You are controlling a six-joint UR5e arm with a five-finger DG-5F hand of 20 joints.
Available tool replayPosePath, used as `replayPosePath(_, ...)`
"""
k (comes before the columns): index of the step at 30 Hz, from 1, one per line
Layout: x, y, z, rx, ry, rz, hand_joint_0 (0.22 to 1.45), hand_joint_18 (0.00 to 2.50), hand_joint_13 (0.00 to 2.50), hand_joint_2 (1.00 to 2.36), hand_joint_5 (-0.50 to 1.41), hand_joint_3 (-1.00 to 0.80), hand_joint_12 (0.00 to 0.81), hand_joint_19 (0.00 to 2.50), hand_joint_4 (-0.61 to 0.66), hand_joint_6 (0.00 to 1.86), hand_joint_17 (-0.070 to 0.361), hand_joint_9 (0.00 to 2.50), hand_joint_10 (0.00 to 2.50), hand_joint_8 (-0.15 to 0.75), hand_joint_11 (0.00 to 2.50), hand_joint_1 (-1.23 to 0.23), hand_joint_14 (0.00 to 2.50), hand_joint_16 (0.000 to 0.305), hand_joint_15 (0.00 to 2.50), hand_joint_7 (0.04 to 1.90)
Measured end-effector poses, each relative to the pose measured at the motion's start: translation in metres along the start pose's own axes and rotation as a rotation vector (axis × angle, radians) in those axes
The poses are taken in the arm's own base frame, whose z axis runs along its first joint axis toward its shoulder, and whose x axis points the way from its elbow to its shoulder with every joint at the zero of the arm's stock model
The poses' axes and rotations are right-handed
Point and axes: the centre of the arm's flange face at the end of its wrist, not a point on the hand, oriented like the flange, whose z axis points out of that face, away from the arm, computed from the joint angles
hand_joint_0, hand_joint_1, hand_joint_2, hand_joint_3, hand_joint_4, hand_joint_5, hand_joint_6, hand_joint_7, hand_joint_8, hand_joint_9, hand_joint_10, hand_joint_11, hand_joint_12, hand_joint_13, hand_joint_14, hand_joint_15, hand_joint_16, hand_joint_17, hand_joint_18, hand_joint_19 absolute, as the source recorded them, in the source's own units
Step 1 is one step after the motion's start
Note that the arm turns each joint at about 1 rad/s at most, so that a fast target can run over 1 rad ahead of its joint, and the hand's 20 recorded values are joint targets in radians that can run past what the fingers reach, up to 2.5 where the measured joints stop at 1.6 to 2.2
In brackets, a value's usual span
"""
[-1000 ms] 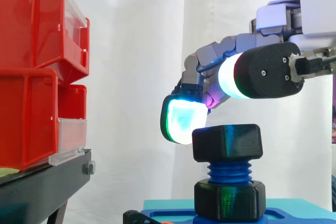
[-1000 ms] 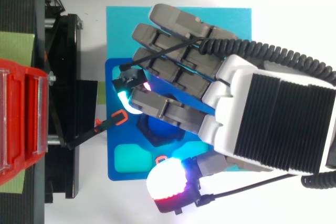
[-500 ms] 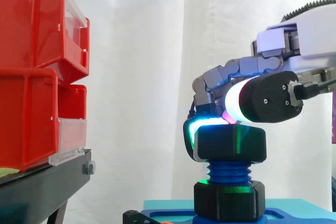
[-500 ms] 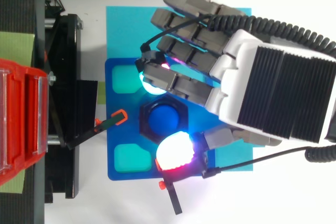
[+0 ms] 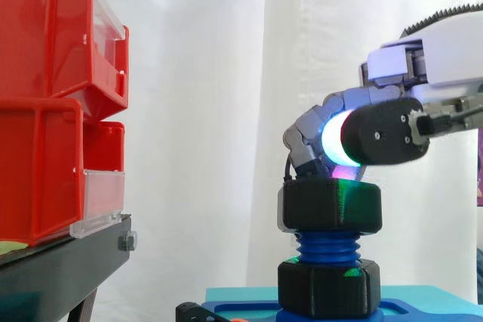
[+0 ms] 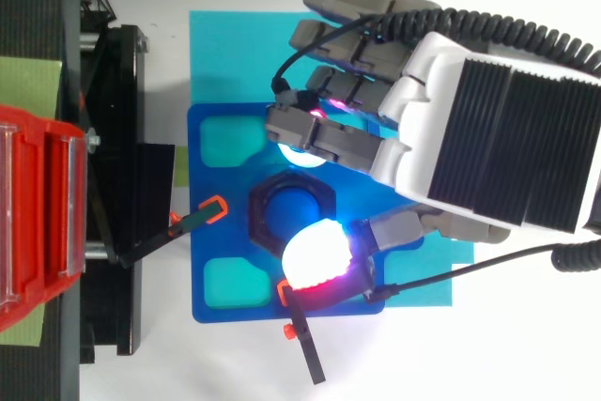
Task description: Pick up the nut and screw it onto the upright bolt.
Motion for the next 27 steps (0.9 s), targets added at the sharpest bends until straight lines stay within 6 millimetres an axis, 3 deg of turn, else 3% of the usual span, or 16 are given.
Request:
replayPosePath(4, -0.007, -0.003, 0.001, -0.007, 0.000, 0.000, 0.53, 0.24, 0.49, 1.00, -0.09, -0.50, 0.284, 0.00, 0.24, 0.50, 0.083, 0.73, 0.00, 0.217, 0.00, -0.01, 0.00, 0.037, 0.00, 0.80)
replayPosePath(7, -0.012, -0.006, 0.002, -0.009, 0.009, -0.004, 0.53, 0.17, 0.42, 1.00, -0.10, -0.50, 0.277, 0.00, 0.23, 0.50, 0.085, 0.67, 0.00, 0.180, 0.00, 0.00, 0.00, 0.038, 0.00, 0.72)
replayPosePath(14, -0.021, -0.007, 0.003, -0.016, 0.005, -0.005, 0.53, 0.09, 0.36, 1.00, -0.10, -0.50, 0.266, 0.00, 0.22, 0.50, 0.082, 0.63, 0.00, 0.154, 0.00, 0.01, 0.00, 0.036, 0.00, 0.67)
replayPosePath(27, -0.031, 0.016, 0.008, -0.067, -0.078, 0.022, 0.53, 0.06, 0.33, 1.00, -0.11, -0.50, 0.297, 0.00, 0.22, 0.50, 0.083, 0.56, 0.00, 0.188, 0.00, 0.01, 0.00, 0.037, 0.00, 0.70)
